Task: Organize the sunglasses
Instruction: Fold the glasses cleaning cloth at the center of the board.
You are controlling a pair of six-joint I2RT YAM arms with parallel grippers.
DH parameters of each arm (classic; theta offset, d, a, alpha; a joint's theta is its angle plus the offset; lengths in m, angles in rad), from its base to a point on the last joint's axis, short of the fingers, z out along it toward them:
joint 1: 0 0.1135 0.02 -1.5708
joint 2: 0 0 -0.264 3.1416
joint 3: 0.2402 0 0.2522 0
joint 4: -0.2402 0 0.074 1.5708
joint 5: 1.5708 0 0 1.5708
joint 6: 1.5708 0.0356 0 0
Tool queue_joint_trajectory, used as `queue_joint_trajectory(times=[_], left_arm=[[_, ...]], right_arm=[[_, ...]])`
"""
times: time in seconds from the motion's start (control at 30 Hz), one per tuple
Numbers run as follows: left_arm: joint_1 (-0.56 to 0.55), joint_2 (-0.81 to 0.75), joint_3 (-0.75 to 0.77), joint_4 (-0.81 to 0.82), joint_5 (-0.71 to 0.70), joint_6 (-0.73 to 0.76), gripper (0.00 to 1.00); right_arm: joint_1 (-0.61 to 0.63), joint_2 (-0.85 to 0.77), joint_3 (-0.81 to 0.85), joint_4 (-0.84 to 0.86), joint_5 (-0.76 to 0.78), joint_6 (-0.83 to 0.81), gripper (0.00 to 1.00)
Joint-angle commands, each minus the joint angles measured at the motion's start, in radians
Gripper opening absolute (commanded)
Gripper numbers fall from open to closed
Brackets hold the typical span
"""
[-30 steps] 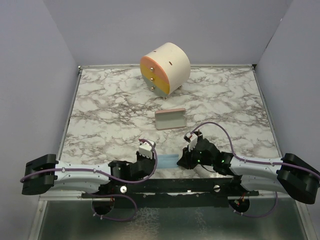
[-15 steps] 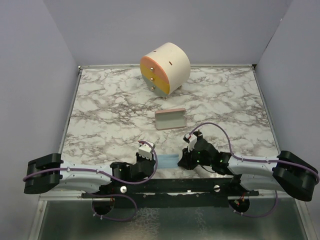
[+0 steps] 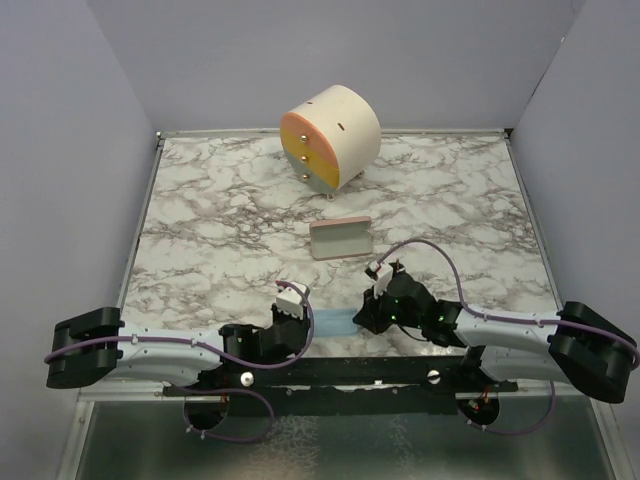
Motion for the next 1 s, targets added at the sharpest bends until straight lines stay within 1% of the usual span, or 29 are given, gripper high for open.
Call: queue_joint_trajectory(times=[0.0, 0.13, 0.37, 0.77, 0.97], left_arm=[[-0.006, -0.002, -0.004, 0.021, -0.029, 0.009, 0.16], [-0.006, 0.006, -0.005, 0.030, -0.022, 0.007, 0.16], [-0.006, 0.007, -0.012, 0.036, -0.016, -0.001, 0.16], [-0.006, -0.013, -0.026, 0.018, -0.015, -0.012, 0.17], [-0.006, -0.016, -0.025, 0.017, -0.016, -0.016, 0.17]], right_arm=[[0.007, 0.006, 0.056, 0.006, 0.062, -0.025, 0.01], [0.006, 0.069, 0.092, 0.027, 0.077, -0.041, 0.01], [0.006, 0.156, 0.110, 0.058, 0.052, -0.043, 0.01], [0.006, 0.097, 0.033, 0.061, -0.014, -0.001, 0.01], [0.009, 0.112, 0.011, 0.072, -0.035, 0.012, 0.01]])
